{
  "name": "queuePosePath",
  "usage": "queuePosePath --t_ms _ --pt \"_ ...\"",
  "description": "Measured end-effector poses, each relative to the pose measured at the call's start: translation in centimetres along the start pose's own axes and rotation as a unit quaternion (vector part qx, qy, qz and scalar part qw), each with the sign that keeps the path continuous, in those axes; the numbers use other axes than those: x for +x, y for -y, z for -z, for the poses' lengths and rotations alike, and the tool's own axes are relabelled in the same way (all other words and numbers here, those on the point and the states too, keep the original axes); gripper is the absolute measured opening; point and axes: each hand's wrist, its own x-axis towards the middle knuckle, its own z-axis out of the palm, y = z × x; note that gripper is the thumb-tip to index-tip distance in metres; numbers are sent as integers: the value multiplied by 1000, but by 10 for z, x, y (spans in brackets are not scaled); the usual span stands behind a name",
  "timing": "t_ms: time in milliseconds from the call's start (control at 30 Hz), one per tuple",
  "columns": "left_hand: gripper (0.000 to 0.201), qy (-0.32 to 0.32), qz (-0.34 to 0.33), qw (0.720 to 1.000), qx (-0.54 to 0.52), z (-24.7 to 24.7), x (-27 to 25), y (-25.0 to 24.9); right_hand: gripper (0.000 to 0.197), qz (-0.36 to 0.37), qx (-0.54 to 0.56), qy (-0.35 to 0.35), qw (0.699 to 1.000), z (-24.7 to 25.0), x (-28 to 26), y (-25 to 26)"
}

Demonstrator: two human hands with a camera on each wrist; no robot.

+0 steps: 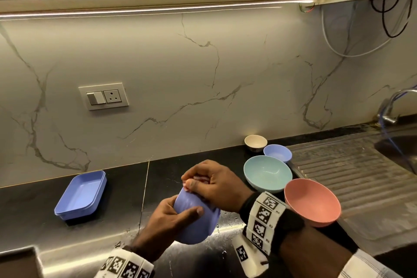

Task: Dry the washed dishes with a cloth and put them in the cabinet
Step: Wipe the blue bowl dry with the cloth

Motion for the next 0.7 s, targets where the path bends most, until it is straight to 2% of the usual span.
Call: queuePosePath --t_ms 100,167,267,367,467,533,600,667,700 --pt "85 10 -6 1000 21 -1 -3 1 18 22 -12 28 999 1 3 1" --pt "77 24 -17 999 27 -3 -5 -4 13 -15 79 21 997 6 5 -4" --pt "72 39 -33 999 14 -4 -9 -12 22 -96 203 -20 974 10 3 -17" --pt "81 22 -27 999 -16 -4 -9 -15 24 -142 234 -51 960 9 -4 -31" --pt "99 -38 -19 996 -75 4 -5 -16 17 -150 233 -127 952 19 -8 -37" --pt "103 -61 -15 994 -95 9 -2 -17 19 -134 240 -183 944 28 -8 -35" --pt "95 -73 -12 990 -117 9 1 -18 25 -111 231 -189 948 27 -9 -28" --pt "68 -82 -17 987 -141 5 5 -17 26 -76 170 -167 968 10 -13 -23" --pt "52 -87 -19 985 -149 1 6 -17 20 -52 129 -168 976 -1 -17 -21"
